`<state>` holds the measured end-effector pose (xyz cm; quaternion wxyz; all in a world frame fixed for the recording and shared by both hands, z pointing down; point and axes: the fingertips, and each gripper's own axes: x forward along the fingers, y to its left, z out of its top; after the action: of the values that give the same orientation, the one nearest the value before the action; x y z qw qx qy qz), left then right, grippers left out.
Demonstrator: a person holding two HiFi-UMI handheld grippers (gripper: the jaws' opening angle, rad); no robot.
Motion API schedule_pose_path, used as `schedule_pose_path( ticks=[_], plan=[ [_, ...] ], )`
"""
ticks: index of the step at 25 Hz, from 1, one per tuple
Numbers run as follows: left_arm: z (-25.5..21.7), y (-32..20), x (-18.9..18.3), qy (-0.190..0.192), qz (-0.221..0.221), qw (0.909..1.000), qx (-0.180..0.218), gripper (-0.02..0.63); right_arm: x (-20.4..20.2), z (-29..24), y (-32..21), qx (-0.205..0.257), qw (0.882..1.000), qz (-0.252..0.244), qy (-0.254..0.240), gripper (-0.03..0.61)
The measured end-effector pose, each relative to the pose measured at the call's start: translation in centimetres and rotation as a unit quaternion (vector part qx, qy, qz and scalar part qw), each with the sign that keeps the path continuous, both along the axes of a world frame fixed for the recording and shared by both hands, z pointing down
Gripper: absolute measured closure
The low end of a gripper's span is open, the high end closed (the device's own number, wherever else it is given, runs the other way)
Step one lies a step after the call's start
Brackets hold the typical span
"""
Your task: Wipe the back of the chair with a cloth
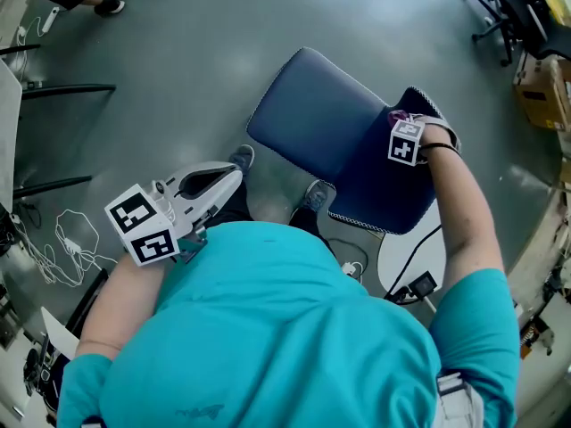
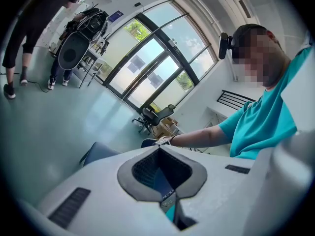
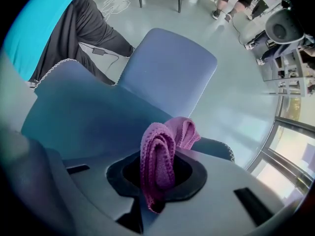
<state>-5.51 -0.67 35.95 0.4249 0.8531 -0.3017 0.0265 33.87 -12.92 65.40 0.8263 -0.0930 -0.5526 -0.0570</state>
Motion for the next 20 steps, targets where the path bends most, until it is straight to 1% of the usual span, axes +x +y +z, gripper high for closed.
schedule_pose_path(
  ticks=[6, 12, 20],
  plan=[
    [-0.4, 0.4, -0.5, 0.001, -0.002, 1.0, 0.006, 0.62, -0.4, -0.2, 1.9, -0.017, 1.0, -0.003, 0.007, 0.518],
    [-0.4, 1.3, -0.2, 0.005, 0.001, 1.0, 0.008, 0.62, -0.4, -0.5, 3.9, -0.032, 0.999, -0.007, 0.014, 0.518],
    [-0.3, 2.2, -0.4, 0.011, -0.004, 0.9999, 0.009, 0.62, -1.0, -0.7, 6.9, -0.06, 0.998, 0.006, 0.021, 0.518]
  ],
)
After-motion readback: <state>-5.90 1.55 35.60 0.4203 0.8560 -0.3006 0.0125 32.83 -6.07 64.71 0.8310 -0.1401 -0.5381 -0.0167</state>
